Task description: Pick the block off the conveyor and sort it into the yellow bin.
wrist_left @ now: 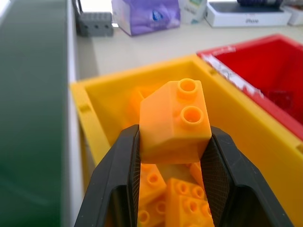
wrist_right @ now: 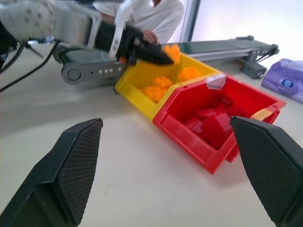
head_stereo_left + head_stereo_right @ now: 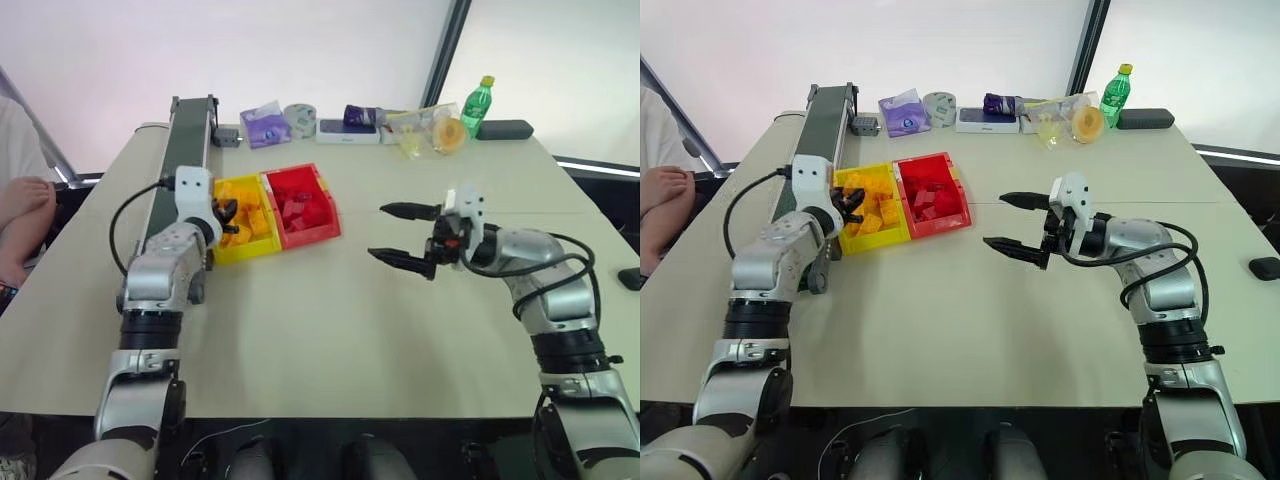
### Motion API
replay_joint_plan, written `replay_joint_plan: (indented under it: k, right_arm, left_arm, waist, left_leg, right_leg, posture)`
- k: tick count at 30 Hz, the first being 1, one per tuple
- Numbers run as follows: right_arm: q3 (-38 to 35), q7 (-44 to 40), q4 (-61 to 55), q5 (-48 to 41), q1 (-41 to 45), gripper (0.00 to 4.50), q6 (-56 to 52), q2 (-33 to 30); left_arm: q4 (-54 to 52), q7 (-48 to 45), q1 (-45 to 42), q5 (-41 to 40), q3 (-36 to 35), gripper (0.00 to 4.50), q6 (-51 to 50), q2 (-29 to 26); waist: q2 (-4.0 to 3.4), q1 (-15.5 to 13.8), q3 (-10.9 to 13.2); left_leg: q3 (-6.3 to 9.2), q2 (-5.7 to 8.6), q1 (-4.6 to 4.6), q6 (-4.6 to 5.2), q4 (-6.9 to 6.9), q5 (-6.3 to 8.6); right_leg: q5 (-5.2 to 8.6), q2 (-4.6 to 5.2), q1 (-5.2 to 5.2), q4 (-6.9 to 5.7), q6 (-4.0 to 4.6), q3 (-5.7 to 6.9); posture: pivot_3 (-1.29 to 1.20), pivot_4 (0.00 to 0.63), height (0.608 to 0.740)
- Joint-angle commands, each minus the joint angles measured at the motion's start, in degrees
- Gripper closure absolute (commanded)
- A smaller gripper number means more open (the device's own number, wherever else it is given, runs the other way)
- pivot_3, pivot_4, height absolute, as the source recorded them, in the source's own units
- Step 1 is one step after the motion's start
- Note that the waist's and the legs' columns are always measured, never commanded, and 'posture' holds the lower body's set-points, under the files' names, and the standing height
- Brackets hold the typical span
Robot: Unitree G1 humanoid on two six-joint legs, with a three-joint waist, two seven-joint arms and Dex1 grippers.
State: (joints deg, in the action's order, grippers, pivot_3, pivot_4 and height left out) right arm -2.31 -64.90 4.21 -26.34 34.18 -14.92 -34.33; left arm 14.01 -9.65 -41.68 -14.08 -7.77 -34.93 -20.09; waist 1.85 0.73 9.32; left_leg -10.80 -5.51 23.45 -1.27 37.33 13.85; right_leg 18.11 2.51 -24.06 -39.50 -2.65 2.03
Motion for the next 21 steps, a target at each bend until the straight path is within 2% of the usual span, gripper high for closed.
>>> replay_joint_plan:
  k: [1,6,12,13,16,21]
  right_arm:
    - [-2.7,1.6,-3.2,-3.5,0.8,0.0,-2.2,0.7]
    - [-2.0,1.5,-3.1,-2.8,0.7,0.0,-1.6,0.5]
    - [-1.7,1.3,-2.9,-2.6,1.0,0.0,-1.3,0.5]
    - [-1.6,1.2,-3.0,-2.5,1.0,0.0,-1.3,0.4]
    - [-1.6,1.1,-3.0,-2.5,0.9,0.0,-1.2,0.3]
    - [-1.5,0.6,-2.4,-2.3,1.1,0.0,-0.9,0.2]
  left_arm:
    - [-0.2,-0.7,-1.5,1.0,-0.1,3.27,2.9,0.1]
    - [2.1,-1.1,-2.4,0.7,-0.8,3.27,4.3,1.2]
    - [1.5,-1.0,-2.5,2.2,-0.6,0.3,4.6,0.1]
    - [0.5,-0.9,-2.2,2.5,-0.6,0.05,4.5,-0.4]
    - [-5.6,-1.3,-0.9,-1.4,-3.8,0.05,0.8,-0.3]
    - [-15.7,-1.8,2.7,-3.7,-6.5,0.05,-5.8,-3.2]
  waist:
    - [0.0,0.0,0.0]
    - [0.0,0.0,0.0]
    - [0.0,0.0,0.0]
    - [0.0,0.2,0.0]
    - [0.0,0.3,0.0]
    - [0.0,0.2,0.0]
  left_leg:
    - [0.0,0.0,0.0,0.0,-0.01,0.0]
    - [0.0,-0.01,0.0,0.0,-0.01,0.0]
    - [0.0,0.01,0.0,0.0,0.0,0.0]
    - [0.0,0.0,0.0,0.0,0.0,0.0]
    - [0.0,-0.05,0.0,0.0,-0.03,0.0]
    - [0.0,-0.06,0.0,-0.01,-0.05,0.0]
  right_leg:
    - [0.0,0.0,0.0,0.0,0.0,0.0]
    - [0.0,-0.01,0.0,0.0,0.0,0.0]
    - [0.0,-0.03,0.0,0.0,0.0,0.0]
    - [0.0,-0.03,0.0,0.0,0.0,0.0]
    - [0.0,-0.03,-0.03,0.0,0.0,-0.01]
    - [0.0,0.0,-0.03,0.0,0.0,-0.01]
  posture:
    - [0.0,0.15,0.74]
    - [0.0,0.15,0.74]
    - [0.0,0.15,0.74]
    - [0.0,0.15,0.74]
    - [0.0,0.15,0.74]
    - [0.0,0.15,0.74]
